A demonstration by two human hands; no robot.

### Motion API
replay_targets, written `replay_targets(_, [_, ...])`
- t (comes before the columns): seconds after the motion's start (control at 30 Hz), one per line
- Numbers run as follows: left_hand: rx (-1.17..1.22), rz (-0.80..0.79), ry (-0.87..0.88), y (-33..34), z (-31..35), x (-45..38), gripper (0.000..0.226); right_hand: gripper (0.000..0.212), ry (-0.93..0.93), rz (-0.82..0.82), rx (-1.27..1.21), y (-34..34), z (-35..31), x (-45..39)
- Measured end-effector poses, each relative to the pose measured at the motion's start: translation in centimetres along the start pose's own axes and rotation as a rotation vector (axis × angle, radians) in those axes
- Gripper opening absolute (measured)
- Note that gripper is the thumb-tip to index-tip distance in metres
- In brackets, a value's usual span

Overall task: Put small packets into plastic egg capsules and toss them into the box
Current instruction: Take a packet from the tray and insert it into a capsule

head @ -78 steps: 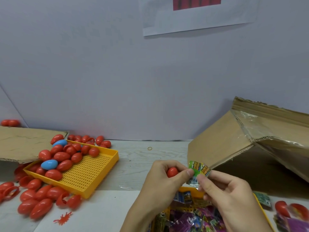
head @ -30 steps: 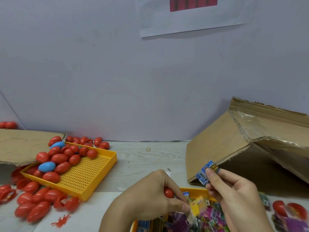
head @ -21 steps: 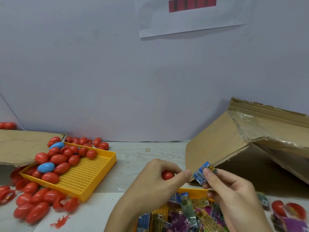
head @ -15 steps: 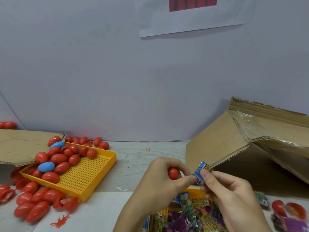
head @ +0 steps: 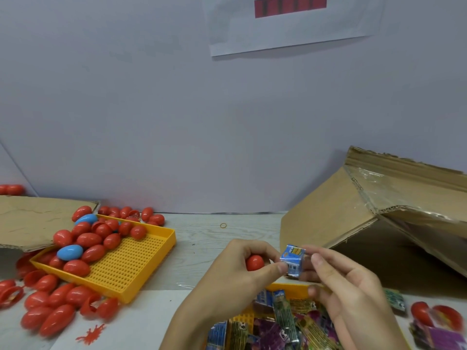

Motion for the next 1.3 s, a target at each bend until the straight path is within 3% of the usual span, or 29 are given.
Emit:
replay_targets(0.17, [0.033, -0.112, 0.003, -0.1, 0.4, 0.3, 0.013, 0.053, -0.067, -0.088, 0.121, 0.0, -0.4, 0.4])
replay_targets(0.3, [0.044, -0.199, -0.008, -0.1, 0.5, 0.5, 0.014, 0.065, -0.102, -0.120, 0.174, 0.3, -0.5, 0.4])
replay_targets(0.43, [0.019, -0.110, 0.019, -0.4, 0.3, 0.3, 0.011, 0.059, -0.154, -0.057, 0.226, 0.4, -0.6, 0.4])
replay_targets(0.57, [0.030, 0.005, 0.060, -0.8, 0.2, 0.1, 0.006, 0.066, -0.221, 0.020, 0.262, 0.4, -0.6, 0.6])
replay_targets(0.8, [0.052, -0.063, 0.029, 0.4, -0.1, -0.1, 0.022, 0.070, -0.326, 0.057, 0.290, 0.6, -0.6, 0.9])
replay_targets(1.17, [0.231, -0.085, 0.033, 0.3, -0.2, 0.0, 0.013, 0.078, -0.491, 0.178, 0.526, 0.6, -0.6, 1.0])
replay_targets(1.3, [0.314, -0.092, 0.059, 0.6, -0.3, -0.2, 0.022, 0.078, -0.507, 0.176, 0.583, 0.8, -0.7, 1.3])
Point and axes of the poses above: each hand's wrist, its own x-axis away from the middle knuckle, its own y-axis out of the palm, z = x × y, the point moved 4 cm from there along -x, towards the middle knuckle, and after that the axes turned 9 degrees about y, right-handed, at the moved point
